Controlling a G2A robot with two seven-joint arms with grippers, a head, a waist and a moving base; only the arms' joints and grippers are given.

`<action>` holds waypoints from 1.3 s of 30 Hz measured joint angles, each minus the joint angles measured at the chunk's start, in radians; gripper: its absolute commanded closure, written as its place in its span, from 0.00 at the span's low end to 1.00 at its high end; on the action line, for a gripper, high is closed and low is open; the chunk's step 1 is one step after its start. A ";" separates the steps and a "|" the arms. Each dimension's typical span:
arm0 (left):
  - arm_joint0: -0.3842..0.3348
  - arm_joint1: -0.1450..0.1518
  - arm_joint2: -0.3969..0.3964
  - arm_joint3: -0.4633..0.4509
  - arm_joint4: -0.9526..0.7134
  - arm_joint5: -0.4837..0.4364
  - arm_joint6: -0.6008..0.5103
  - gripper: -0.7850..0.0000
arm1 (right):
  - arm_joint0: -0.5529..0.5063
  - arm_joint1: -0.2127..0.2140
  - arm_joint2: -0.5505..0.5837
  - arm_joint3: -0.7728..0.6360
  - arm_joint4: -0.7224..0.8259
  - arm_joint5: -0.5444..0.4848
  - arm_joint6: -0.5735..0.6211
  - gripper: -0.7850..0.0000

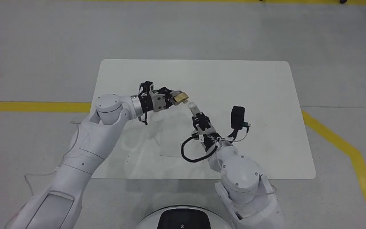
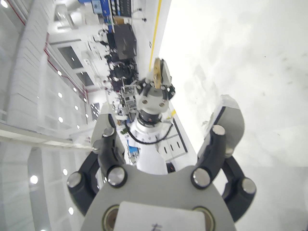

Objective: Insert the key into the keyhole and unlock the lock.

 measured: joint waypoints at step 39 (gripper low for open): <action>-0.040 -0.014 0.015 0.145 -0.226 0.181 -0.297 1.00 | -0.021 0.014 0.132 0.141 0.248 -0.573 0.173 1.00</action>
